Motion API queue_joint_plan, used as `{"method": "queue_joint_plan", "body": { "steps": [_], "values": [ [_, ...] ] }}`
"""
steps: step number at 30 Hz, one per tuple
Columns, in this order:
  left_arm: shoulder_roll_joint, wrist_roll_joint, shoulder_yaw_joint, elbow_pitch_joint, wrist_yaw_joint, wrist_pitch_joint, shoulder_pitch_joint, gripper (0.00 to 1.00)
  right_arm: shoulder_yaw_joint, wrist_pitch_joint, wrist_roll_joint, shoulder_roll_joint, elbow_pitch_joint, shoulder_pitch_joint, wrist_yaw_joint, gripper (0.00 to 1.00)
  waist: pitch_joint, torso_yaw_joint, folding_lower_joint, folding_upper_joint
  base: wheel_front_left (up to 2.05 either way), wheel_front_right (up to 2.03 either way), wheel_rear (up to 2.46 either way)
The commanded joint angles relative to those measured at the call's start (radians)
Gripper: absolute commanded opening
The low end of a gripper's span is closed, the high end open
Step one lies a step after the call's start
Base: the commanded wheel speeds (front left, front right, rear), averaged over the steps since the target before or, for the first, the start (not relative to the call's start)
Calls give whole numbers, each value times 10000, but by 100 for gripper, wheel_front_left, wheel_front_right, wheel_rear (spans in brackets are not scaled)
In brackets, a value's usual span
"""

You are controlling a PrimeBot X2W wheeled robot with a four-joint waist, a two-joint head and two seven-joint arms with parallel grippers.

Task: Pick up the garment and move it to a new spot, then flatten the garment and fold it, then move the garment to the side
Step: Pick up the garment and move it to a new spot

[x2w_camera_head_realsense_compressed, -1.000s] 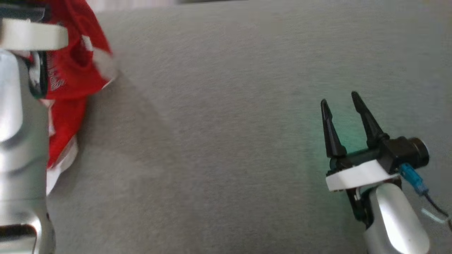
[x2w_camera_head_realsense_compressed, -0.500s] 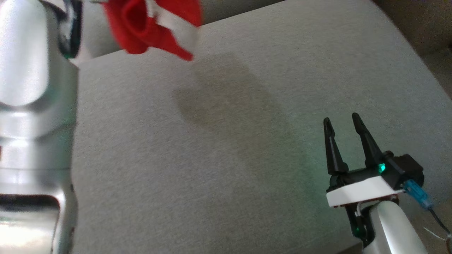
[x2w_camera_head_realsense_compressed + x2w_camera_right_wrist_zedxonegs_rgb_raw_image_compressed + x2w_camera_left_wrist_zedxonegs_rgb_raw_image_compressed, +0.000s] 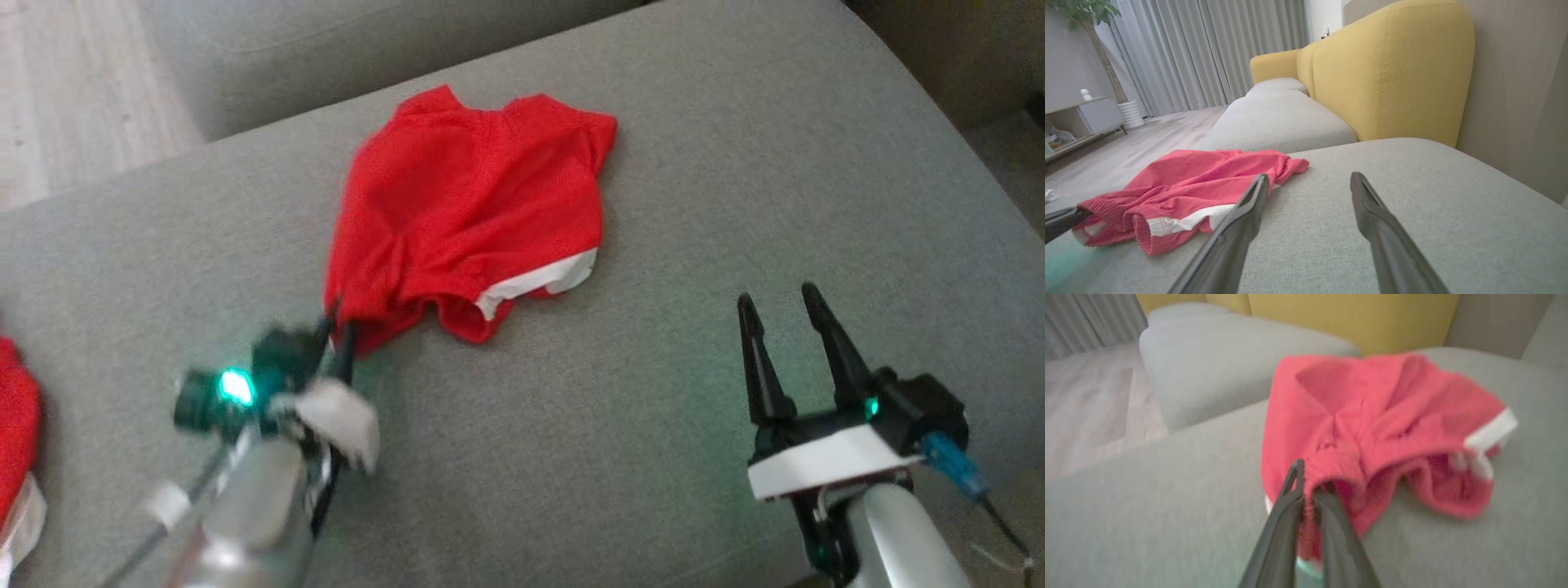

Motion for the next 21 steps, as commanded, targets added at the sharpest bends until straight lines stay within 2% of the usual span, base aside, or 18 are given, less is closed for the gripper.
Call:
{"method": "queue_joint_plan", "body": {
  "steps": [1, 2, 12, 21],
  "values": [
    [154, 127, 182, -376, 227, -149, -4, 89, 238, -36, -26, 8, -213, 108, 75, 100, -138, 204, 0, 0, 0, 0, 0],
    [126, 196, 159, -601, 388, -152, 333, 100, 256, -36, -64, 8, -197, 171, 75, 100, -178, 320, 0, 0, 0, 0, 0],
    [-253, 1, 374, -4371, 1219, -158, 3972, 100, 26, -36, -288, 8, -174, 932, 75, 100, -1057, 1784, 0, 0, 0, 0, 0],
    [-332, -550, 800, -7582, 2126, -159, 6051, 100, 65, -36, -219, 8, -324, 1328, 75, 100, -1807, 2455, 0, 0, 0, 0, 0]
  ]
}}
